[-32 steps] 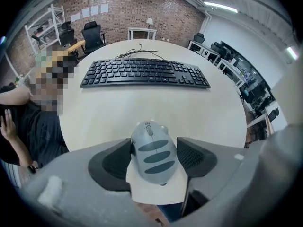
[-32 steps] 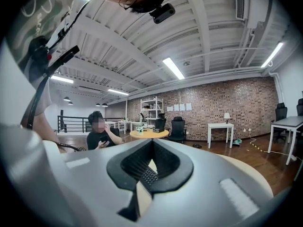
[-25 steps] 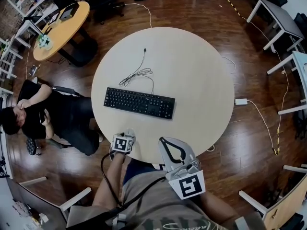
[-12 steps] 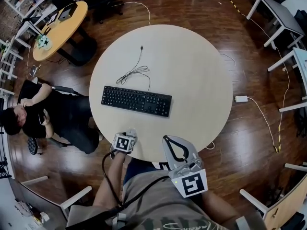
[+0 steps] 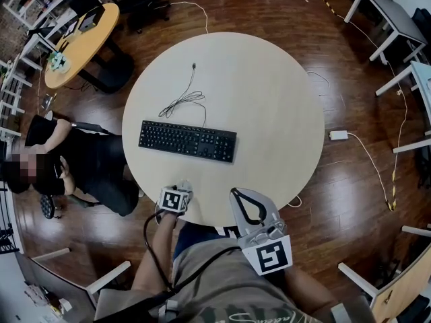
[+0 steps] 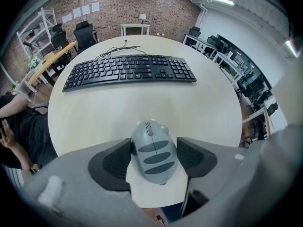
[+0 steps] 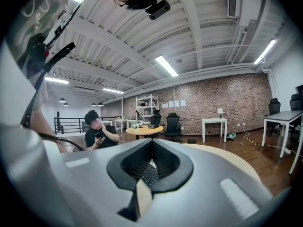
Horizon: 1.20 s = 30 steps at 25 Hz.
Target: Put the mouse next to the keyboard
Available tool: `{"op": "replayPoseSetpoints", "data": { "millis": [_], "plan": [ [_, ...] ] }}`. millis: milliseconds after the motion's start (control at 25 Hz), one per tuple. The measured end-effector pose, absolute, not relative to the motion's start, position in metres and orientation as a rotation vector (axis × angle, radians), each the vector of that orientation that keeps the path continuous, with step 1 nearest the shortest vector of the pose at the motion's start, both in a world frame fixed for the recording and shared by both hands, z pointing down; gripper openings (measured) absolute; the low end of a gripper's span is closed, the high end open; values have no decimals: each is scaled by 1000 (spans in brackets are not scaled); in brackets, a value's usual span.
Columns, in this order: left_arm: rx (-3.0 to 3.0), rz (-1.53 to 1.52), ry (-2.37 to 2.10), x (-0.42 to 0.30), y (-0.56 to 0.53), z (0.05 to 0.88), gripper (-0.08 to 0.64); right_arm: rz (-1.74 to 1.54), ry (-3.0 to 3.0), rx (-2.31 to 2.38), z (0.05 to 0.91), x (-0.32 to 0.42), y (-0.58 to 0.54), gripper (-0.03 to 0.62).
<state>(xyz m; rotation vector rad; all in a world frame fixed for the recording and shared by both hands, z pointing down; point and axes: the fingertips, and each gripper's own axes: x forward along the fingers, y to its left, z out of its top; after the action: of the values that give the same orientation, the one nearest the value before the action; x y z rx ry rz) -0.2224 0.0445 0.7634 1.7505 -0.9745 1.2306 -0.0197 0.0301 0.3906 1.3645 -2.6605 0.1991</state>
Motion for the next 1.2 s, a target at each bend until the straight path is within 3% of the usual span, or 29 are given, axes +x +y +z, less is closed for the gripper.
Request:
{"op": "replayPoseSetpoints", "data": {
  "millis": [1200],
  "plan": [
    [1762, 1256, -934, -200, 47, 765, 318, 215, -2688, 1370, 392, -11, 29, 6]
  ]
}}
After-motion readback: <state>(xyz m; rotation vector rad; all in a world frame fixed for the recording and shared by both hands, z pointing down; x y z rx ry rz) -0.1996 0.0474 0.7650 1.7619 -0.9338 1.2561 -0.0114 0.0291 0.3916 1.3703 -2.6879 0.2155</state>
